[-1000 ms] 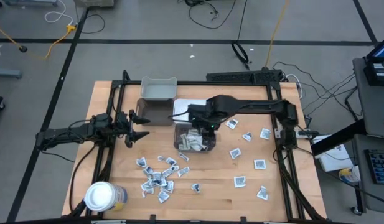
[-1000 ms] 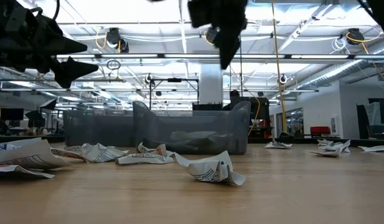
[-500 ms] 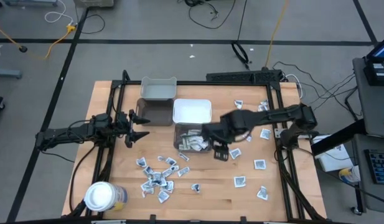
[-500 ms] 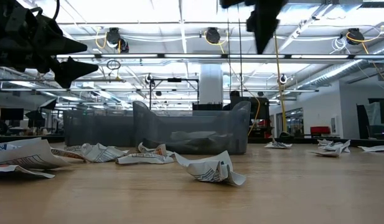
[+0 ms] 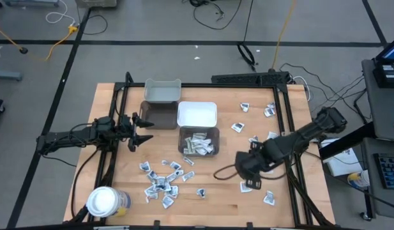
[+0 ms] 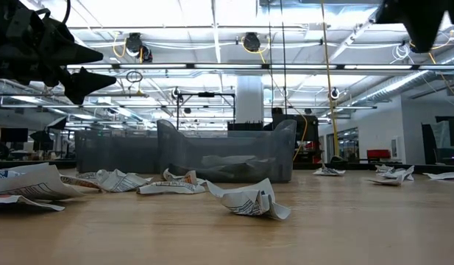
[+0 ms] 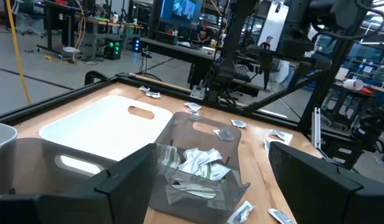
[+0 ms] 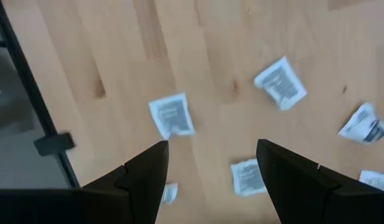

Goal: Pick & Place First Aid Supplies
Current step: Put the gray towelette pack into the white bin

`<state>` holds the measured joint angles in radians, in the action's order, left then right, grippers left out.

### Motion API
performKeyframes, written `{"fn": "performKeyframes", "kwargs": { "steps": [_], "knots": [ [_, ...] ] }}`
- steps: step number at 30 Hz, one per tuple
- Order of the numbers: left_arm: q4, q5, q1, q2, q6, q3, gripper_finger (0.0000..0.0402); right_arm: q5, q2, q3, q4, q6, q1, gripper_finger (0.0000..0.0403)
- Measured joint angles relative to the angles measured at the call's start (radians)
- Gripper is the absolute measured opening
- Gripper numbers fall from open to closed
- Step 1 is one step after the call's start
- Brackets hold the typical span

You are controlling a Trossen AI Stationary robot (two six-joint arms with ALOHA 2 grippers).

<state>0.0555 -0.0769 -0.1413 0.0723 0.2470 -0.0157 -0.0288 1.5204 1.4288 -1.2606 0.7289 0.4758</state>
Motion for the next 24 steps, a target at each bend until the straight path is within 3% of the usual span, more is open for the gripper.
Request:
{"fn": "performKeyframes", "kwargs": {
  "steps": [8, 24],
  "knots": [
    [0.0, 0.0, 0.0, 0.0, 0.0, 0.0, 0.031, 0.002, 0.003, -0.145, 0.103, 0.048, 0.078, 0.0238],
    [0.0, 0.0, 0.0, 0.0, 0.0, 0.0, 0.031, -0.004, 0.013, -0.455, 0.531, 0.097, 0.109, 0.0238]
  ]
}}
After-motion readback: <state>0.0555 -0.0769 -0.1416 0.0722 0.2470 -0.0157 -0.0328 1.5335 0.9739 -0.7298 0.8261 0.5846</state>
